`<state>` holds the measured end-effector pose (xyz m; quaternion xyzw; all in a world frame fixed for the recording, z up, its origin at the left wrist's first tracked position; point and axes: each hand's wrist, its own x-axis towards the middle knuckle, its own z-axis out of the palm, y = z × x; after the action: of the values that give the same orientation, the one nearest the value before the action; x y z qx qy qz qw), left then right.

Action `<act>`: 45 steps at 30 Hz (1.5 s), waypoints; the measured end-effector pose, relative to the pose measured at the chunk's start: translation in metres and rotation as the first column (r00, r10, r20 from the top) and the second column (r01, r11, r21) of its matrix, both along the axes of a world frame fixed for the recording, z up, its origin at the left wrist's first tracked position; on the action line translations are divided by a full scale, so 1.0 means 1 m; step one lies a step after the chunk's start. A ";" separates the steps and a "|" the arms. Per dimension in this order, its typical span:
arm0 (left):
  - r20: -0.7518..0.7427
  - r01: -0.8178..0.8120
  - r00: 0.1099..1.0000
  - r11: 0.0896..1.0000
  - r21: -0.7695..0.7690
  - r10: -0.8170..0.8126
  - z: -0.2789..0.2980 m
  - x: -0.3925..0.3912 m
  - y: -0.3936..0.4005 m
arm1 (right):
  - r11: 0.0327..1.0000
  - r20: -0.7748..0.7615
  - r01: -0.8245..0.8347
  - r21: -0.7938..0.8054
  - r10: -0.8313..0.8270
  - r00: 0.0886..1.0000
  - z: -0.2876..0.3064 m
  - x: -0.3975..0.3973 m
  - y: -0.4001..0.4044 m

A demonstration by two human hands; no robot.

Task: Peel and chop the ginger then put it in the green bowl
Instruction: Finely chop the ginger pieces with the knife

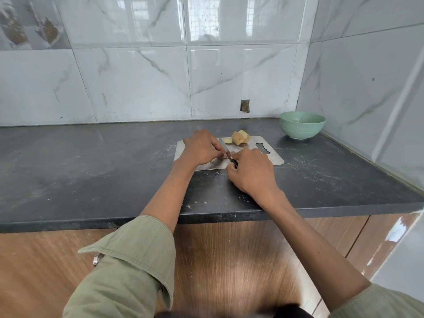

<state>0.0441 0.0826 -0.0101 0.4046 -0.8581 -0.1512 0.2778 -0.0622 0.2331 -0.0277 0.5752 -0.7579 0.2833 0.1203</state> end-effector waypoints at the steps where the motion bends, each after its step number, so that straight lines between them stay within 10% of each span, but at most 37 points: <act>1: -0.002 0.005 1.000 1.000 0.012 -0.005 0.000 -0.001 0.001 | 1.000 0.002 0.003 0.002 -0.003 1.000 0.000 0.000 -0.001; 45: 0.005 -0.040 0.999 0.999 -0.004 0.040 0.003 0.001 0.007 | 0.997 0.086 -0.065 0.040 0.062 0.994 -0.004 -0.009 -0.017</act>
<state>0.0447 0.0895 -0.0067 0.4213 -0.8510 -0.1428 0.2792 -0.0715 0.2165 -0.0321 0.5890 -0.7495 0.2947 0.0668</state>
